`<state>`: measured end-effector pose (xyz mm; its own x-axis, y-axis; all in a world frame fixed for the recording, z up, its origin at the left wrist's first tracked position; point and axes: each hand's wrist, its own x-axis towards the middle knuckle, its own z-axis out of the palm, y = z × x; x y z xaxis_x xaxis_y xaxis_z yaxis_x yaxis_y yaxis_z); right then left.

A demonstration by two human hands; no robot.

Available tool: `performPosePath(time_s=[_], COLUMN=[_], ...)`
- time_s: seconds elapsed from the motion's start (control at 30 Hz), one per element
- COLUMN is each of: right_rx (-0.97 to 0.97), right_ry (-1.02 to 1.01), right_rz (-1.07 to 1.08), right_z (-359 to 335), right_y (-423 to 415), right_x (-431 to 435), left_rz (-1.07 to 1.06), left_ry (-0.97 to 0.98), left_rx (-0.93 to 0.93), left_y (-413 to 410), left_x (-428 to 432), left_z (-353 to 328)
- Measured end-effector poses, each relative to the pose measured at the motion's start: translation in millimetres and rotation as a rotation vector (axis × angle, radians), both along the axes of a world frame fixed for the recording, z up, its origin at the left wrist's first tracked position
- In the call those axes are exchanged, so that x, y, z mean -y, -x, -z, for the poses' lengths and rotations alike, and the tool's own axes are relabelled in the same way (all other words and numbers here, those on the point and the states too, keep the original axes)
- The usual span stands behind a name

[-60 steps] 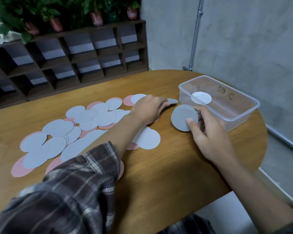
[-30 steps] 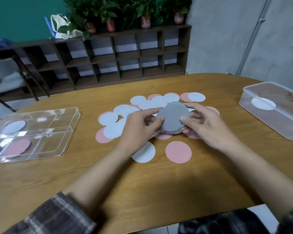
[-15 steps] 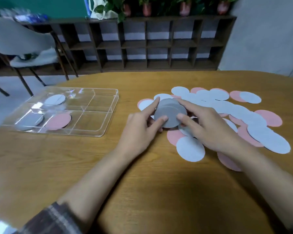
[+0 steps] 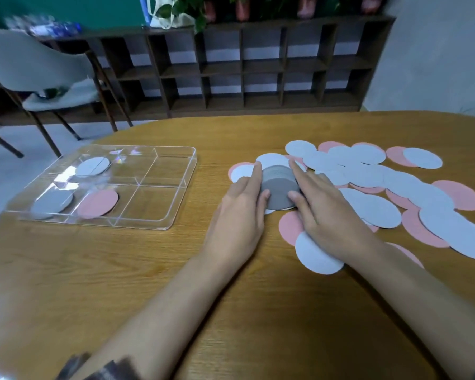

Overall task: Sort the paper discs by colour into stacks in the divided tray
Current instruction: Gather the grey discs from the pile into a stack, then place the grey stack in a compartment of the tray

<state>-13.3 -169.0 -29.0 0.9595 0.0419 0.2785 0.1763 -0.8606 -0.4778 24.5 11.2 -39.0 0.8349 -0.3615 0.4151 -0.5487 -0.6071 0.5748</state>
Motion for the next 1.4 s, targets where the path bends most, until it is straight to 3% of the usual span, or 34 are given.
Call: performPosePath(time_s=[0.23,0.4,0.67,0.97,1.4], right_rx=[0.012,0.098,0.11,0.078,-0.055], right_ry=[-0.204,-0.243,-0.349,-0.465,-0.388], right_rz=[0.026,0.028,-0.048,-0.161,-0.293], right_z=[-0.5,-7.6,-16.8,-43.6,-68.4], right_y=[11.1,23.0,46.0,29.4,-77.5], right_x=[4.4,4.4,-25.7,-108.7,-264.2], left_rz=[0.036,0.071,0.074,0.033,-0.236], left_ry=[0.105,0.28,0.257,0.238,0.238], left_rx=[0.024,-0.084,0.003,-0.017,-0.141], left_y=[3.3,11.2,36.0,36.1,-14.3], left_x=[-9.0,-17.7,-57.6,-153.8,-314.6], left_z=[-2.3,-10.1,-17.8,-48.8,-70.4])
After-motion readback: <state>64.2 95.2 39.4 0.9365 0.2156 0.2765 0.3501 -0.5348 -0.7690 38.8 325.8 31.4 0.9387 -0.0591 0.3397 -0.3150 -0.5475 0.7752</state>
